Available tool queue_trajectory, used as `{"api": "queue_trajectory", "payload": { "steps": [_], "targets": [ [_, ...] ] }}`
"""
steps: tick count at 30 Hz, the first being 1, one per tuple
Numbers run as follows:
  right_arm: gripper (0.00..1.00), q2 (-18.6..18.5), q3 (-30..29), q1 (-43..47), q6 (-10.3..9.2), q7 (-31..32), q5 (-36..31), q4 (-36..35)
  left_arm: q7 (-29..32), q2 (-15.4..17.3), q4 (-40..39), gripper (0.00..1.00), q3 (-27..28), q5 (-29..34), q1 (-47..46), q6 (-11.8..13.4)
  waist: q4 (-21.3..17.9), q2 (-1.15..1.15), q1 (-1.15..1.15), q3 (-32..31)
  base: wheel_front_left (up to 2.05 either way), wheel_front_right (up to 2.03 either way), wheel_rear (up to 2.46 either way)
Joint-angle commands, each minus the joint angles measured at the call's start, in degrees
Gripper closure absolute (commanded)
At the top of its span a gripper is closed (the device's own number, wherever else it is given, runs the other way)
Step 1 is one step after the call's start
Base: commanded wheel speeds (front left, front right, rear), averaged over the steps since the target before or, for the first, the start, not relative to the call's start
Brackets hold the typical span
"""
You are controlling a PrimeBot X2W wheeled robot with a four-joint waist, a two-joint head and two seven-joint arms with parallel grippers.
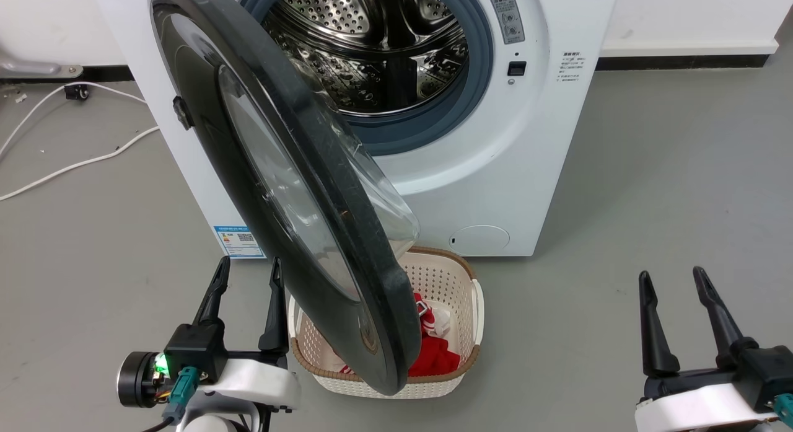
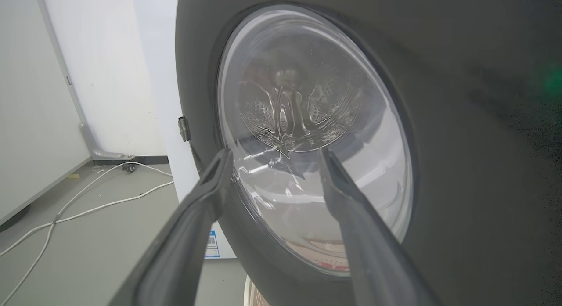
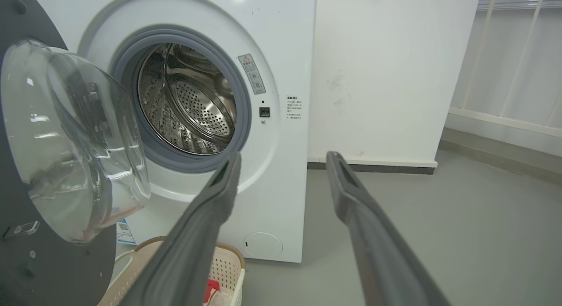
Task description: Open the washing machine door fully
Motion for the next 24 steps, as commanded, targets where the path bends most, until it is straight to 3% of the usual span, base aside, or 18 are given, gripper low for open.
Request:
{"api": "queue_trajectory", "payload": {
  "steps": [1, 20, 21, 22, 24],
  "targets": [
    [0.00, 0.17, 0.09, 0.57, -0.04, -0.09, 0.49, 0.99, -0.14, 0.00, 0.01, 0.00, 0.02, 0.07, -0.46, -0.24, 0.06, 0.00, 0.00, -0.12, 0.00, 0.00, 0.00],
    [0.00, 0.18, 0.15, -0.26, -0.04, -0.08, 1.51, 2.60, -0.14, 0.00, -0.40, 0.02, -0.03, 1.33, 0.02, -0.14, 0.22, 0.00, 0.00, -0.29, 0.00, 0.00, 0.00],
    [0.00, 0.18, 0.15, -0.24, -0.04, -0.08, 1.54, 2.59, -0.15, 0.00, -0.35, 0.94, -0.08, 1.28, -0.07, -0.20, 0.24, 0.00, 0.00, -0.26, 0.00, 0.00, 0.00],
    [0.00, 0.18, 0.15, -0.20, -0.04, -0.08, 1.52, 2.58, -0.14, 0.00, -0.38, 1.00, -0.17, 1.19, -0.11, -0.34, 0.25, 0.00, 0.00, -0.23, 0.00, 0.00, 0.00],
    [0.00, 0.18, 0.22, -0.21, -0.04, -0.08, 1.74, 2.55, -0.15, 0.00, -0.64, 1.00, -0.07, 1.28, -0.10, -0.43, 0.22, 0.00, 0.00, -0.14, 0.00, 0.00, 0.00]
  ]
}}
